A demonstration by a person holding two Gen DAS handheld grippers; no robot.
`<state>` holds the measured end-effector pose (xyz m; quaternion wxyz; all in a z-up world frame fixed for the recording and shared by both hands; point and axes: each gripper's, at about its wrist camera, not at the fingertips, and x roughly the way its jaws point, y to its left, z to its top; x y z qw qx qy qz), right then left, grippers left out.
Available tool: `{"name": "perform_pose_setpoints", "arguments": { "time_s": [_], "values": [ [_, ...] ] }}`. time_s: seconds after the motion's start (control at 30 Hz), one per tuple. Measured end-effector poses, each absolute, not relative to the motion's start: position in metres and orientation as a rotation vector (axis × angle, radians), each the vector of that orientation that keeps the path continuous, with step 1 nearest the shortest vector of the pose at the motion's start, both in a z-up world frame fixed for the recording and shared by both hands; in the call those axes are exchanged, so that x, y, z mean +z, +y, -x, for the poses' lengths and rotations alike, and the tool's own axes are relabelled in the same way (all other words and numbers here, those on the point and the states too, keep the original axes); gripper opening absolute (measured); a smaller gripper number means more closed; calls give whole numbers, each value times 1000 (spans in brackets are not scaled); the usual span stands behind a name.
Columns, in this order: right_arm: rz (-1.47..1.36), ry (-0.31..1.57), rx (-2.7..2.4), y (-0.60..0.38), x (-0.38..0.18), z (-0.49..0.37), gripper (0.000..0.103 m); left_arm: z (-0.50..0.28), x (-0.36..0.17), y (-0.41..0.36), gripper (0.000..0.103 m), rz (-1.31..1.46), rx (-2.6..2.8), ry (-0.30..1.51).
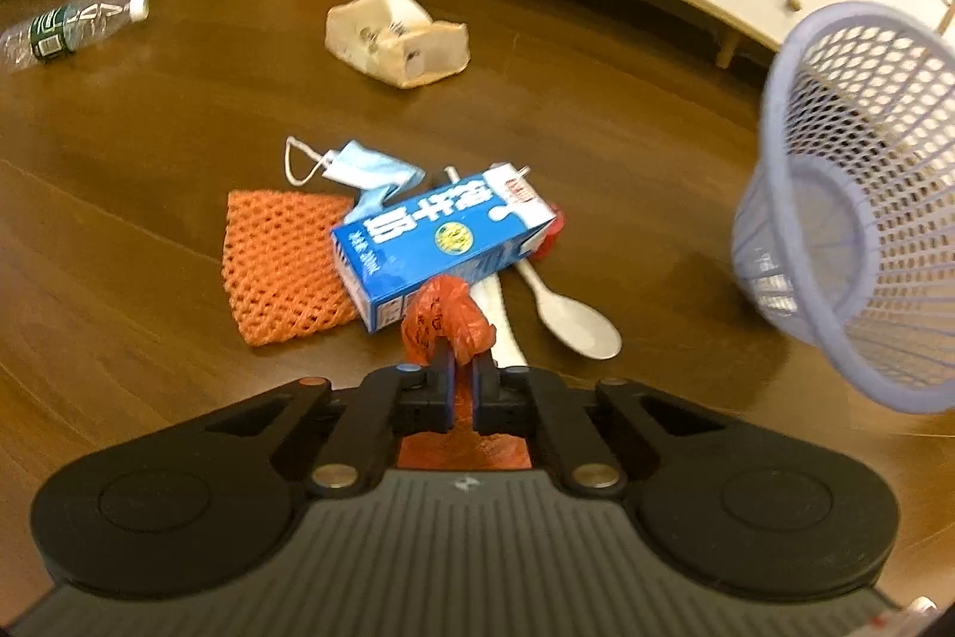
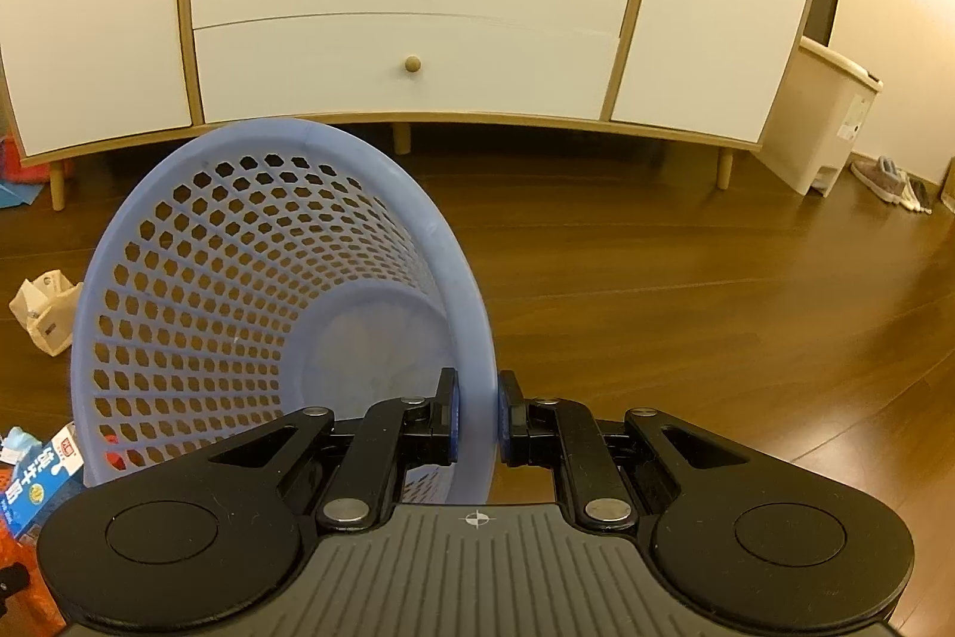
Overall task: Collect trash
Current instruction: 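Lift the red bag and drop it into the basket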
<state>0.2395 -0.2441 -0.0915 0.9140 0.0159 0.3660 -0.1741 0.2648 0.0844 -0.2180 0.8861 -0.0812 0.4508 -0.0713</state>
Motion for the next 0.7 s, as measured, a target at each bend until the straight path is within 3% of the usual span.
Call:
{"name": "perform_pose_setpoints", "arguments": {
  "time_s": [0.7],
  "values": [
    [-106,784,-313,-247,-84,-240,8,-257,-74,52,2,221,-334,583]
  ]
}}
